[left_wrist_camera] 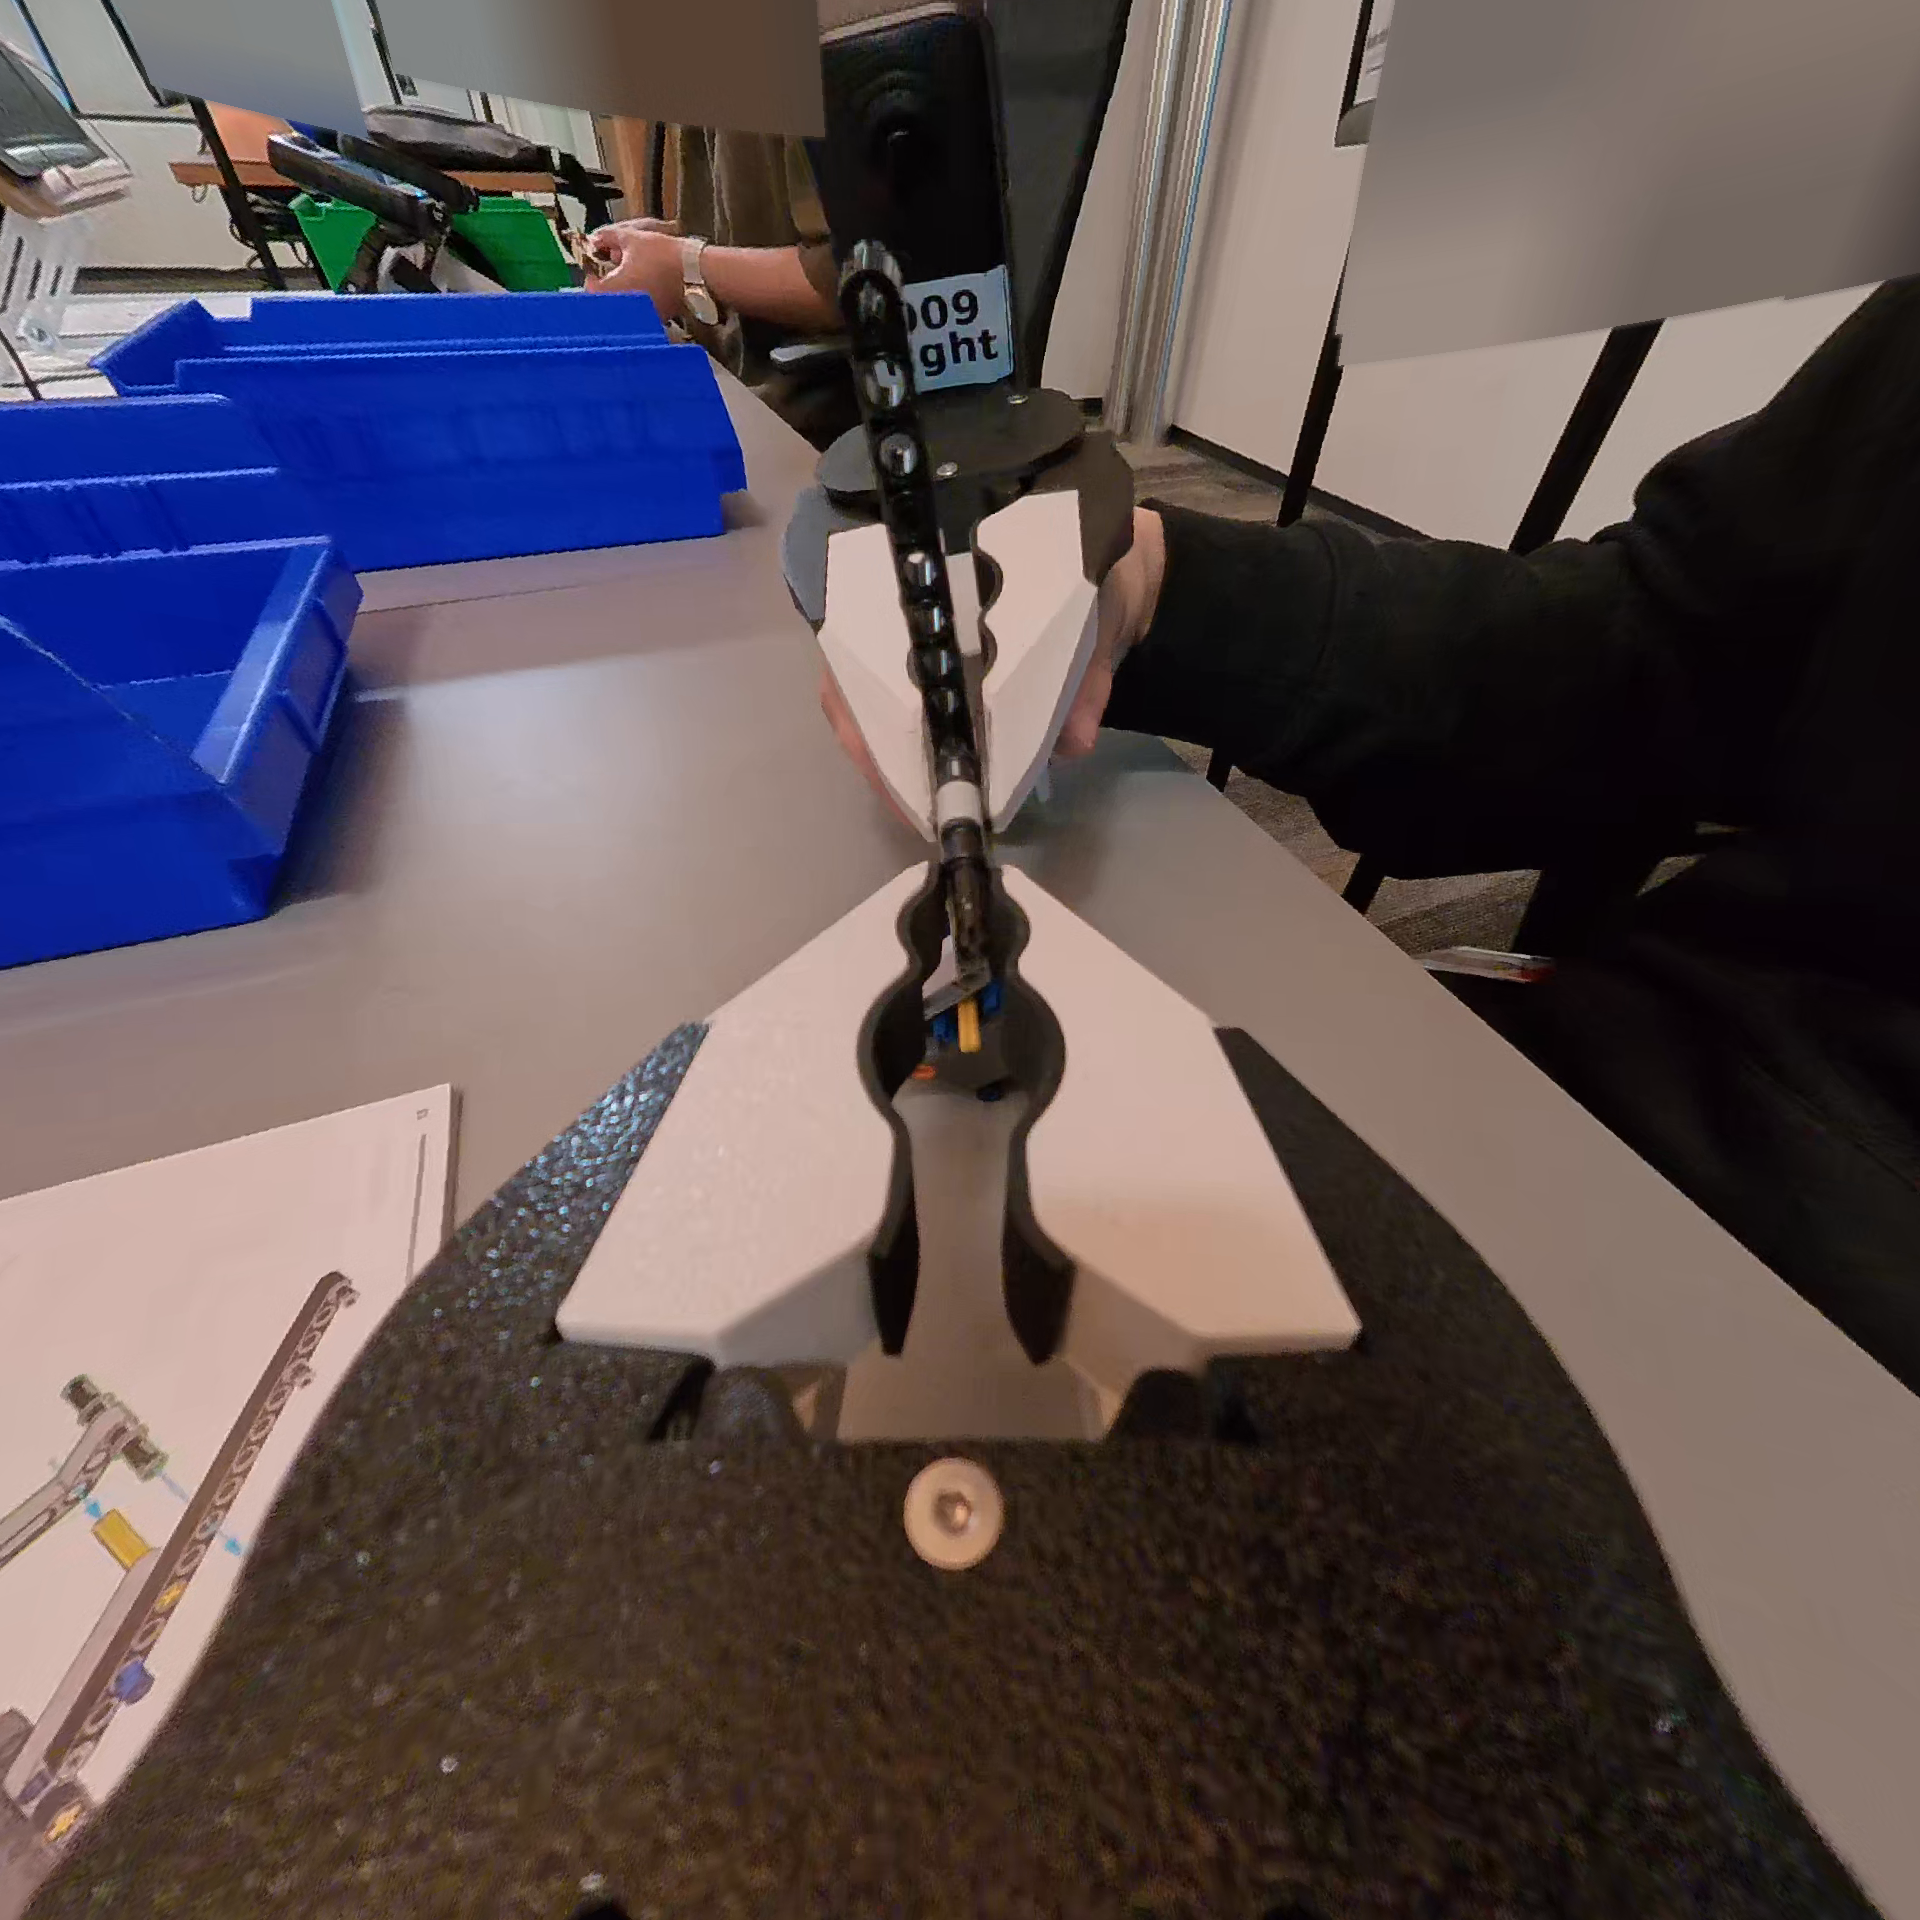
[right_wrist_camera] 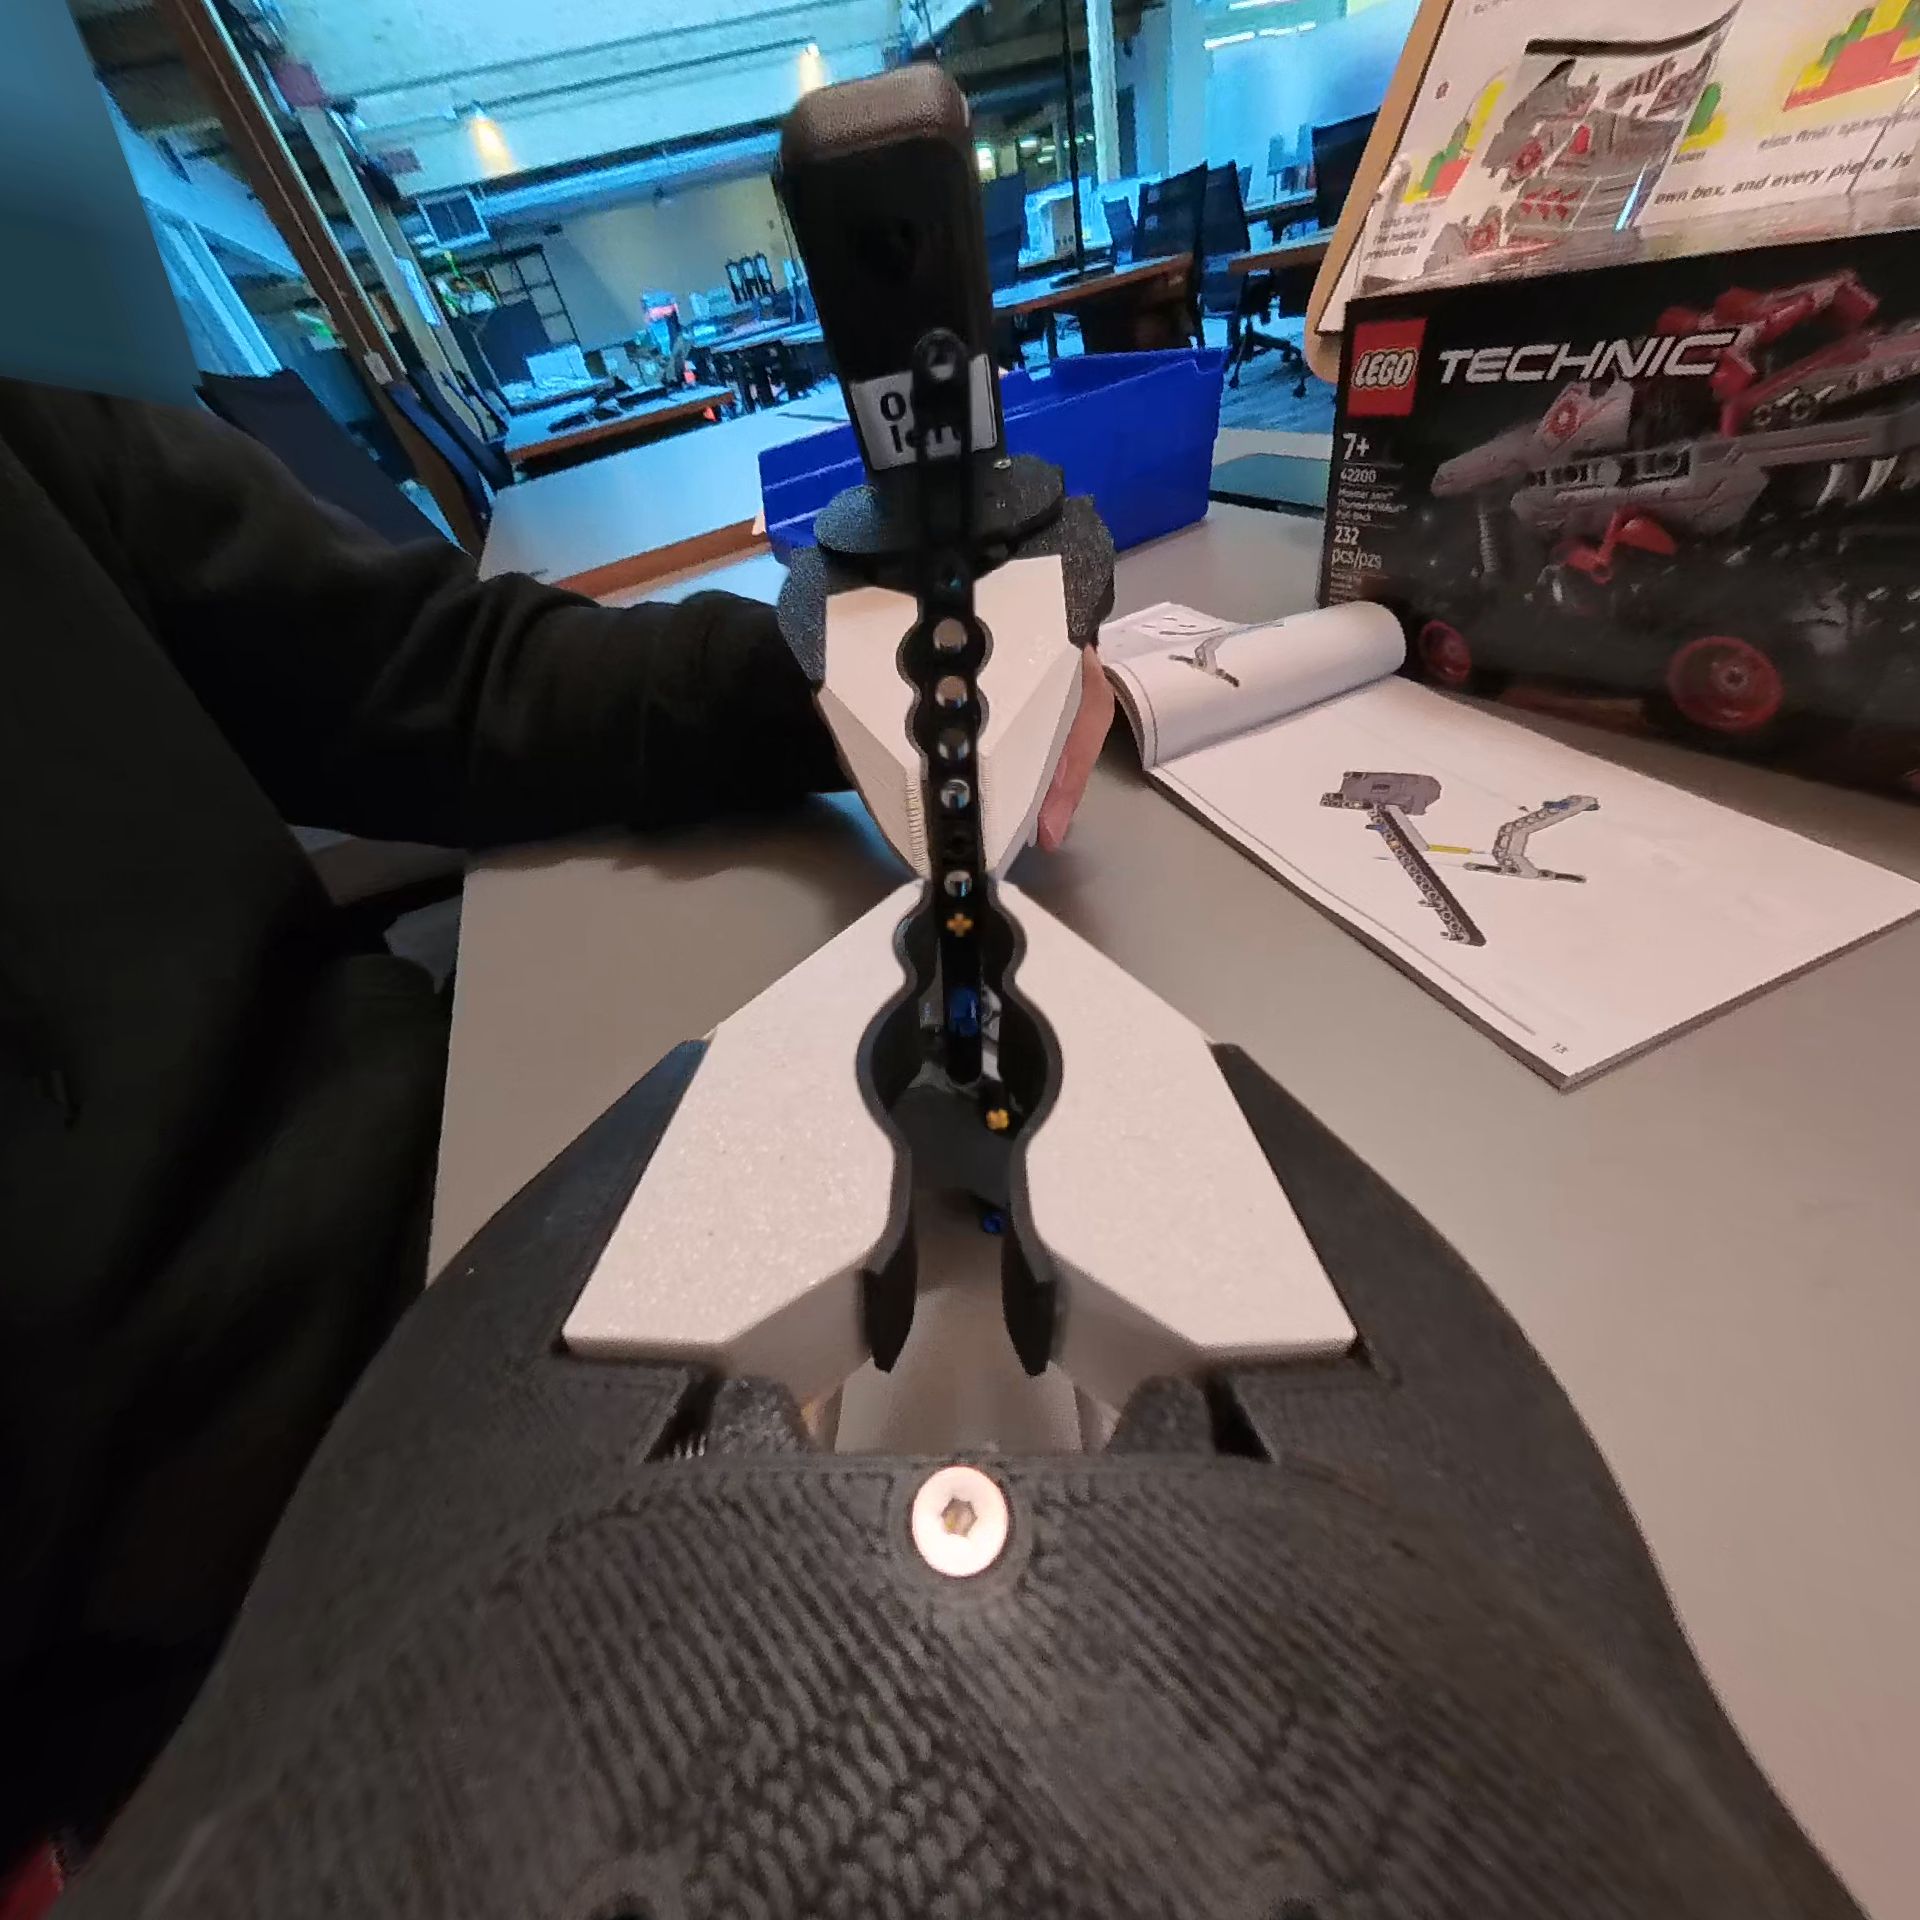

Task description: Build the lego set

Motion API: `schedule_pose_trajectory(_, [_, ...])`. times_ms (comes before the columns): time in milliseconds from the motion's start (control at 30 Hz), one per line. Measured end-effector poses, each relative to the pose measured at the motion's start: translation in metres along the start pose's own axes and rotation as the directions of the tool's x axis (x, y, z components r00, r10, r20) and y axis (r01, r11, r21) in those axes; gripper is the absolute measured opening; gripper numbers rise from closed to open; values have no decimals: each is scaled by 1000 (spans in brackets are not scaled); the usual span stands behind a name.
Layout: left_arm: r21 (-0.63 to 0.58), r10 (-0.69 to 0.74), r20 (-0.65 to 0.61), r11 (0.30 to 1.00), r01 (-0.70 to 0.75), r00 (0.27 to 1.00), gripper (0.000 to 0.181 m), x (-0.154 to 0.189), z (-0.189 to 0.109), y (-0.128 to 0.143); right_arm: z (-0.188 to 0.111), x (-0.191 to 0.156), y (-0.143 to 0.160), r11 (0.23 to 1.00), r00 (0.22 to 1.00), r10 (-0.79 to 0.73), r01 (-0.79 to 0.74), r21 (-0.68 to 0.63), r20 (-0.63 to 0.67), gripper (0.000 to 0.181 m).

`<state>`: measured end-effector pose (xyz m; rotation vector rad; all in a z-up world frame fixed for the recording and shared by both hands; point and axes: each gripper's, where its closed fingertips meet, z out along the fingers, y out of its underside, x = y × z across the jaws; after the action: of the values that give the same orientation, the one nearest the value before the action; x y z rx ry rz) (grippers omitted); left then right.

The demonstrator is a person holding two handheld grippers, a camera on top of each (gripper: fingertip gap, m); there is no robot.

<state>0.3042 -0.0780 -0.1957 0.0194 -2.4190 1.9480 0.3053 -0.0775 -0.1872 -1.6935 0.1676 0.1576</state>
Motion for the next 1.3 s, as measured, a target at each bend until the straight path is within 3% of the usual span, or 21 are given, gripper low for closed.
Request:
schedule_pose_trajectory(167, [8,6,4,1000,-6,1000,5,0,1,0,0,-1,1,998,999,-52,52,-39,-10,5])
schedule_pose_trajectory(633, [-18,-10,-8,1000,10,1000,5,1,-2,0,5,1,0,1000,1000,-25,25,12,16,5])
schedule_pose_trajectory(900, [62,15,10,998,-15,1000,5,1,-5,-12,4,-1,1,996,997,-70,70,-48,-15,5])
schedule_pose_trajectory(1100, [59,21,15,998,-22,1000,5,1,-3,-12,0,-1,0,992,993,-109,107,-68,-39,5])
schedule_pose_trajectory(1300, [55,29,29,998,-30,999,5,1,-2,-13,-11,-2,-12,994,992,-112,111,-17,-58,4])
